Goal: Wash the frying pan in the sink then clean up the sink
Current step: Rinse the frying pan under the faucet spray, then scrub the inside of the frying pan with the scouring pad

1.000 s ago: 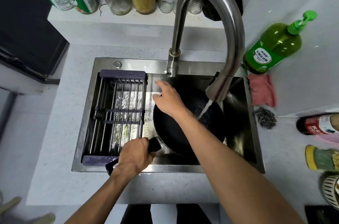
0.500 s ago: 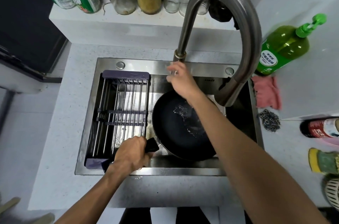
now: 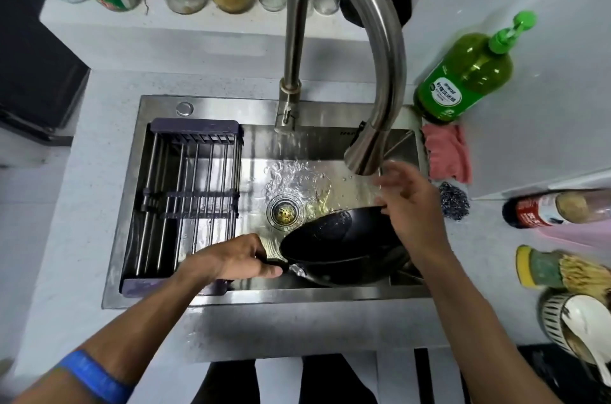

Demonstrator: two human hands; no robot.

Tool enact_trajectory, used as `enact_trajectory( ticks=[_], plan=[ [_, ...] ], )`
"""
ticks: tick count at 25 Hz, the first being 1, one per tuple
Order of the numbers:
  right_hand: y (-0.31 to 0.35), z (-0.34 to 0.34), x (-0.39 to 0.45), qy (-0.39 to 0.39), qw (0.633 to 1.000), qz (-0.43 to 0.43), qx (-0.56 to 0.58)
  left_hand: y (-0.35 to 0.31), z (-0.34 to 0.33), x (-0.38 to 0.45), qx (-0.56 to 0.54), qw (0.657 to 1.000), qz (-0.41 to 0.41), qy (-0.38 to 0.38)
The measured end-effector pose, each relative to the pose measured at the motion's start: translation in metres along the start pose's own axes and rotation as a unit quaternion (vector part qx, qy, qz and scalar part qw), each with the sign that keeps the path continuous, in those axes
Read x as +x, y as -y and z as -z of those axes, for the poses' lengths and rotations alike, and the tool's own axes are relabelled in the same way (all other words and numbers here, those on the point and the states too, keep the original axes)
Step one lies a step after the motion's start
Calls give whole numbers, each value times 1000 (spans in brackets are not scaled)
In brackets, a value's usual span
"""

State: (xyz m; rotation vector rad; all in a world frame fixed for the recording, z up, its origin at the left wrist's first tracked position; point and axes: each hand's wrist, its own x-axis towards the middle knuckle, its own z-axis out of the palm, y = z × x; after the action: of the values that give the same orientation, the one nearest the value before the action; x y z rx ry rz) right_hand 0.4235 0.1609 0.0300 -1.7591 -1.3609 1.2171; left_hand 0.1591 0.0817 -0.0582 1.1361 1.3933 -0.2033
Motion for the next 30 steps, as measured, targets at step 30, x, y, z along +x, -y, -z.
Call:
enact_trajectory(
  ticks=[30],
  plan=[
    [65,152,155,-172,964,117,-164,-135,-24,-97,275,889,-56,-360]
  ],
)
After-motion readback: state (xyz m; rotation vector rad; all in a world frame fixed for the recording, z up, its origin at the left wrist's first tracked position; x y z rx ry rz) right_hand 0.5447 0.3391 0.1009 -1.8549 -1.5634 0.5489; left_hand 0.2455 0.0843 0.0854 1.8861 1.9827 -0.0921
